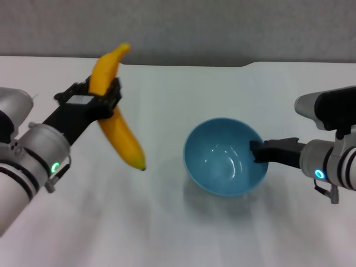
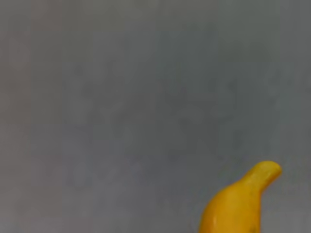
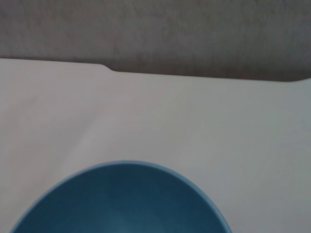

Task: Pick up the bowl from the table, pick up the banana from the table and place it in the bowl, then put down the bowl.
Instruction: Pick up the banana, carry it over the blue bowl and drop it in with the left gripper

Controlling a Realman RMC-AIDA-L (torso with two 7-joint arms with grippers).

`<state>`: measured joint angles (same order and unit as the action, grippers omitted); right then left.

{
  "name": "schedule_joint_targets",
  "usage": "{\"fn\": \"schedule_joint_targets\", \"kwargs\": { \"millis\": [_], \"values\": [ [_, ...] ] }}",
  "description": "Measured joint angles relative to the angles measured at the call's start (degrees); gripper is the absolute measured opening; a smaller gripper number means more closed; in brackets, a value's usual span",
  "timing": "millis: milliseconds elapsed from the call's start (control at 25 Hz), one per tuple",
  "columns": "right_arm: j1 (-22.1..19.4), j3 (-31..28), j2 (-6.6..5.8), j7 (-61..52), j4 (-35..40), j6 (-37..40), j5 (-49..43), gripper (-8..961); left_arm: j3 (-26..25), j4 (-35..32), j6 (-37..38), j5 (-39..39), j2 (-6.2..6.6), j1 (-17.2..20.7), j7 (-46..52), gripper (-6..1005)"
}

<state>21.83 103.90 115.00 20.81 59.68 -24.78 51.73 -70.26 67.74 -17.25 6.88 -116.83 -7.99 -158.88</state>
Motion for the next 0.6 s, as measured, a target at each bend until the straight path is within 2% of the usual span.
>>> {"fn": "schedule_joint_targets", "kwargs": {
  "millis": [240,440,600],
  "values": [
    [1.8,1.2,0.07,0.8,-2.0,0.4,2.5,34,4.9,2.6,-7.7,0.1,-0.04,1.2,0.2,522],
    [4.4,5.0,0.09,0.9,-3.5,2.0,6.5,34,6.8,2.1,-11.0,0.3,-0.12,0.0,0.3,522],
    [4.7,6.1,0.12,1.1,-3.2,2.3,7.7,34,7.3,-0.2,-13.1,0.4,-0.25,-1.4,0.3,523]
  ]
}}
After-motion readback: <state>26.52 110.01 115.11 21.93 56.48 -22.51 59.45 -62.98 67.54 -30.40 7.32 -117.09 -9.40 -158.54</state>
